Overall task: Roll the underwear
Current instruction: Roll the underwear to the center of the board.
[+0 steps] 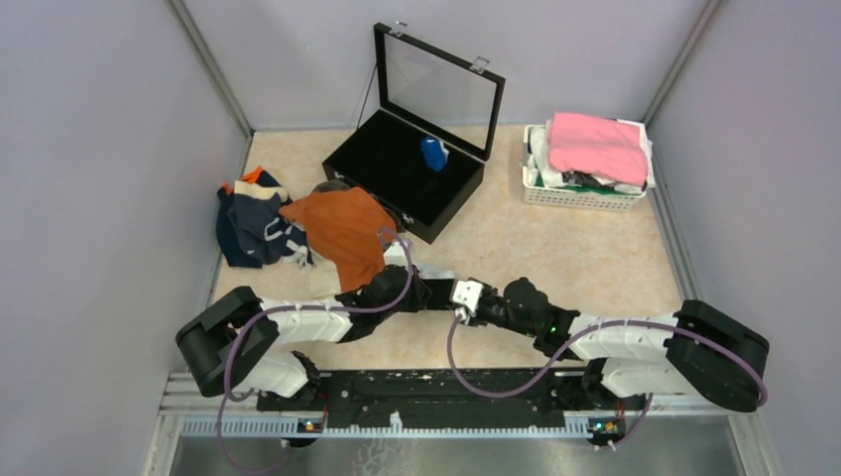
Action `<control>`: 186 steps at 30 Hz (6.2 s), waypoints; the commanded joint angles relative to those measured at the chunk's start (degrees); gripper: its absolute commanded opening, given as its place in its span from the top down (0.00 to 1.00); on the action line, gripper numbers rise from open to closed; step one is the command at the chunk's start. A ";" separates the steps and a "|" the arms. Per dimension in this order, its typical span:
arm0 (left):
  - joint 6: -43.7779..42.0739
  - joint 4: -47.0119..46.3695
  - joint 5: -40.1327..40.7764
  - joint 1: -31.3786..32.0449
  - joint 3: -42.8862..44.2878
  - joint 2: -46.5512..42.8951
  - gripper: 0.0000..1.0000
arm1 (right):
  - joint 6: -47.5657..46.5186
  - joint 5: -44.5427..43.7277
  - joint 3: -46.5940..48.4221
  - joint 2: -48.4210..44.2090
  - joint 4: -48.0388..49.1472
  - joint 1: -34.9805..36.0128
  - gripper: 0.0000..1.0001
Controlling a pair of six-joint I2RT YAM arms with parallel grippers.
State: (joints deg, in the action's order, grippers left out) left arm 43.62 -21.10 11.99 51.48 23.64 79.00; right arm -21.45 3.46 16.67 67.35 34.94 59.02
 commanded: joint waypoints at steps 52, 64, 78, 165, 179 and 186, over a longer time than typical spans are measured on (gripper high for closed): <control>-4.83 15.49 -2.34 -2.64 0.88 -13.63 1.00 | -1.39 -3.76 10.60 18.54 -11.28 5.40 1.00; -5.30 23.31 1.48 -3.49 0.34 -22.89 1.00 | 16.77 9.33 14.07 16.07 -20.50 4.87 1.00; -6.89 26.52 1.23 -3.72 -0.76 -31.87 1.00 | 33.32 27.92 26.86 24.95 -36.71 -3.70 1.00; -8.02 4.78 -4.89 -3.76 -10.01 -8.59 1.00 | 41.53 1.57 24.09 8.20 -33.35 -17.07 0.51; -8.12 5.54 -4.79 -3.76 -9.27 -8.68 1.00 | 38.89 20.17 20.21 10.53 -26.48 -28.63 0.08; -8.41 5.89 -4.70 -3.76 -8.63 -8.47 1.00 | 43.19 16.14 23.50 14.51 -24.49 -28.62 0.01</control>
State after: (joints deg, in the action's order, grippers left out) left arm 36.14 -23.31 5.93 47.92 15.99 68.42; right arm 19.22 22.59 36.16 82.96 7.25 30.35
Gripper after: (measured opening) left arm 0.005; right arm 0.984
